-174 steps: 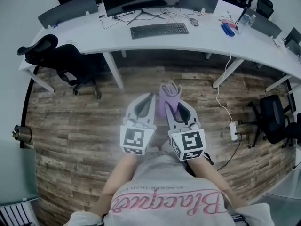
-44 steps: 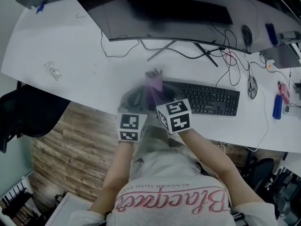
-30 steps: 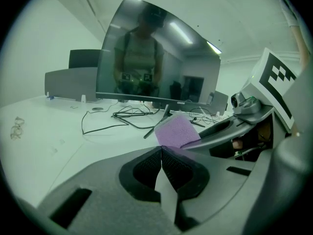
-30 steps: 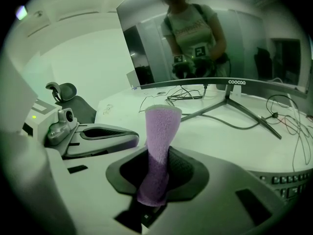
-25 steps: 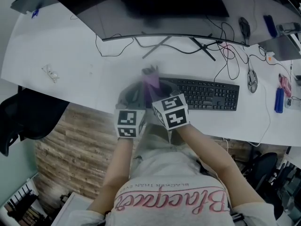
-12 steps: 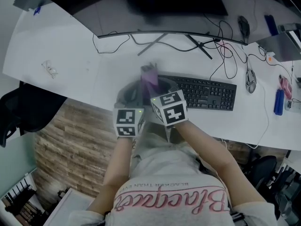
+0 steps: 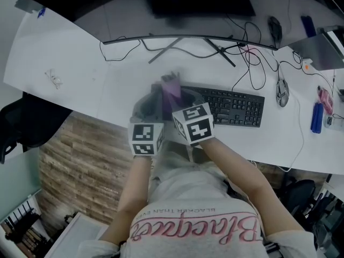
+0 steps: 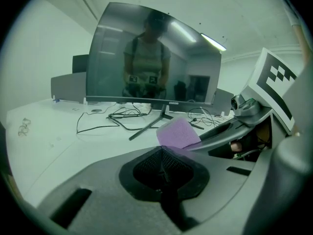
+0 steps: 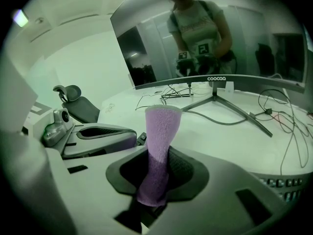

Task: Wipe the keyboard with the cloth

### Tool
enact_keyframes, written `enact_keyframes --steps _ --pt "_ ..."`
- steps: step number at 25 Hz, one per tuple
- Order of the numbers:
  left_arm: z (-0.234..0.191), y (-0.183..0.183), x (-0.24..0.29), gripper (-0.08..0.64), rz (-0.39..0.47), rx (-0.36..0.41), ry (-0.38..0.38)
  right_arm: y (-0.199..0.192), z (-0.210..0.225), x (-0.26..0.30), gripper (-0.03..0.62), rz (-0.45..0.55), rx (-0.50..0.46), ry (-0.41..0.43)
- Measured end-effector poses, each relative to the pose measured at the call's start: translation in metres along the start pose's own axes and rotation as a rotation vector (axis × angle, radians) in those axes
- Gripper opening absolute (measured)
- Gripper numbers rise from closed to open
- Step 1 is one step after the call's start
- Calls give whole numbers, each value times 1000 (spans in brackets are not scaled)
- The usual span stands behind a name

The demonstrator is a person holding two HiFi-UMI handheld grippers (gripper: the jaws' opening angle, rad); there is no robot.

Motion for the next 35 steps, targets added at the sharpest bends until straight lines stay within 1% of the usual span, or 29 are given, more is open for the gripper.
enact_keyframes --steps 13,21,27,30,35 --pt "39 6 21 5 -22 24 -30 -12 36 -24 86 3 26 -15" --pt "65 8 27 5 -32 54 -47 -22 59 -42 86 12 50 -36" --pt "84 13 31 5 -24 74 -61 -29 77 -55 86 15 59 -47" --pt "92 11 33 5 -41 78 -65 -32 85 -61 86 18 64 -52" --pt "109 14 40 5 -34 88 -79 -40 100 -71 86 22 84 -63"
Point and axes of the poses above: the fingertips, and each gripper's own axes: x forward along the fingers, z to its right, y out of its top, the point moved 10 cm from there along -x, backward along the fingers, and after that the axes turned 4 degrees about -z, right-handed, at the moved point
